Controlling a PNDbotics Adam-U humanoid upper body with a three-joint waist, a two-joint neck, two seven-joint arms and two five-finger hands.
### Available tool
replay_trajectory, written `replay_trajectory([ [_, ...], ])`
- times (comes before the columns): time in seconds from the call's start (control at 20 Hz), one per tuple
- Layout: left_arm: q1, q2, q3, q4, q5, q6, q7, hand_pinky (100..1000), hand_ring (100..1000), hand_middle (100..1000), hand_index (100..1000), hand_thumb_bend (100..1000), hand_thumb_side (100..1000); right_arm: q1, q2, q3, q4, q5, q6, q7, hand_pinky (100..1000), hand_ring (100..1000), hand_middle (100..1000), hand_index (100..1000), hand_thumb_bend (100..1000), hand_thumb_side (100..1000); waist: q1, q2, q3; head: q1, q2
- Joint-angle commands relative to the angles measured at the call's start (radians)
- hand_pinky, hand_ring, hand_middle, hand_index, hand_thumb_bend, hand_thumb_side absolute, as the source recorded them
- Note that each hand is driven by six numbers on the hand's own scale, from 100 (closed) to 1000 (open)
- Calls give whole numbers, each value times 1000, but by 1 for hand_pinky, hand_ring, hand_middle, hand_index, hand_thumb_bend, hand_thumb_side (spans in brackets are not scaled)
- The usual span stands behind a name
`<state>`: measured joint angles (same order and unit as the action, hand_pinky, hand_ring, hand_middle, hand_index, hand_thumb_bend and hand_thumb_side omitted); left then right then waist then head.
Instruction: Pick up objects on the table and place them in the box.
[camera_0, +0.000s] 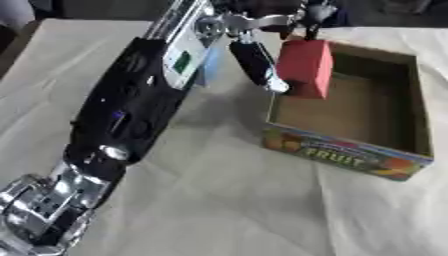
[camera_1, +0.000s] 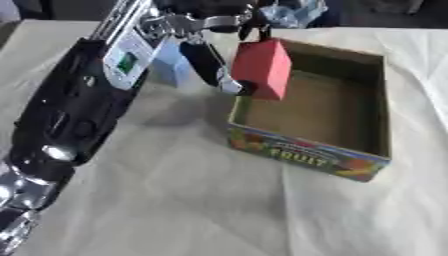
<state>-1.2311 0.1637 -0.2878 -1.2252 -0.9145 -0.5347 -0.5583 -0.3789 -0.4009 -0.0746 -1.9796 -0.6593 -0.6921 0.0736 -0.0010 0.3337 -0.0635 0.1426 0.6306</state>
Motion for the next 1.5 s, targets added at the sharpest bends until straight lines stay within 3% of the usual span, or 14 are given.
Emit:
replay_trajectory([
  [0.05,-14,-12,-4,-3,-19,-20,28,441,500,1000,401,100,324,-15,-11,5,-20,-20,0,18,855,738,582,849,450,923,-2,-17,-5,11,-11],
  [0.4,0,-42,-12,23,-69,-41,115,443,507,1000,405,100,306,-25,7,10,-20,-36,23,45,855,738,580,853,451,923,-3,-9,-25,27,-18],
  [0.6,12,-53,-6,52,-183,-24,218,449,514,1000,405,100,218,-33,17,19,-20,-42,37,61,855,738,578,856,446,921,-3,-5,-40,39,-24],
  [0.75,15,-61,1,90,-256,-16,281,456,522,1000,430,100,260,-36,24,23,-20,-43,50,74,855,739,577,858,455,925,1,-3,-47,47,-27],
  [0.95,21,-66,2,121,-326,-25,336,507,605,1000,606,100,300,-38,30,26,-20,-41,64,84,855,739,576,860,461,917,6,0,-53,50,-29],
  [1.2,30,-66,8,138,-404,-8,397,539,686,1000,719,100,373,-33,32,26,-20,-35,66,91,855,739,575,860,464,921,7,2,-56,53,-32],
  [1.35,35,-70,7,151,-433,-11,427,636,796,1000,858,100,468,-31,35,28,-20,-32,68,94,855,739,574,861,465,919,6,3,-56,54,-34],
  [1.45,36,-71,9,155,-445,-17,443,674,837,1000,925,164,504,-30,36,28,-20,-31,69,95,855,739,574,861,465,918,5,3,-56,55,-35],
  [1.5,36,-71,10,154,-452,-17,453,702,860,1000,958,271,554,-30,36,28,-20,-31,69,95,855,739,574,862,465,917,5,2,-56,55,-35],
])
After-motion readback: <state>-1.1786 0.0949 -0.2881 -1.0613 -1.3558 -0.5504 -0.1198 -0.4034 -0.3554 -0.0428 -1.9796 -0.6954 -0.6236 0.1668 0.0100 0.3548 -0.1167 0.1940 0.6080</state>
